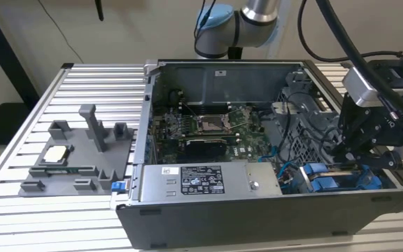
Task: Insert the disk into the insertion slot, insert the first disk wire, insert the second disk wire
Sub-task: 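Insert the second disk wire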
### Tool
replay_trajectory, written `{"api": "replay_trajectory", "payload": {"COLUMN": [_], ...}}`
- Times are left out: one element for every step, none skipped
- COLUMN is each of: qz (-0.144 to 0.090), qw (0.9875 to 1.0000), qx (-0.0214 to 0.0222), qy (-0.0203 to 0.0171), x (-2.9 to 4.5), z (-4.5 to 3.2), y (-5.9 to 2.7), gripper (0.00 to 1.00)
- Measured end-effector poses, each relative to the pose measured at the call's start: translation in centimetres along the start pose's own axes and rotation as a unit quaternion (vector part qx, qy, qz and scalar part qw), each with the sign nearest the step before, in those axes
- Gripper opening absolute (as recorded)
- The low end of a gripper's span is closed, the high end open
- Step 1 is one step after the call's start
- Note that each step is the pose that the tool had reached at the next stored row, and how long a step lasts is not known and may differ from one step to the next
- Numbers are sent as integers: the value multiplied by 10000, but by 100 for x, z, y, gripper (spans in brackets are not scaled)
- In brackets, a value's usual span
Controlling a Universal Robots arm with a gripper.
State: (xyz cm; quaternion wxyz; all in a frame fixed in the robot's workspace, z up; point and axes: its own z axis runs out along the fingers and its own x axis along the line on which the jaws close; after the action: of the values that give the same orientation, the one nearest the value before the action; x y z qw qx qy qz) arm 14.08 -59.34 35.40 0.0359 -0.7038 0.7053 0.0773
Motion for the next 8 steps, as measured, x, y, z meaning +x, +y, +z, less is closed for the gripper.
{"api": "replay_trajectory", "payload": {"qz": [12,22,31,41,51,58,60,61], "qw": [10000,10000,10000,9999,9998,9997,9996,9996], "qx": [-12,-42,-89,-148,-212,-255,-269,-270], "qy": [4,9,12,14,14,17,16,16], "x": [0,1,2,2,2,3,3,3], "z": [7,11,12,13,15,18,22,22], "y": [-5,-10,-21,-36,-60,-88,-104,-106], "gripper": [16,16,16,16,16,16,16,16]}}
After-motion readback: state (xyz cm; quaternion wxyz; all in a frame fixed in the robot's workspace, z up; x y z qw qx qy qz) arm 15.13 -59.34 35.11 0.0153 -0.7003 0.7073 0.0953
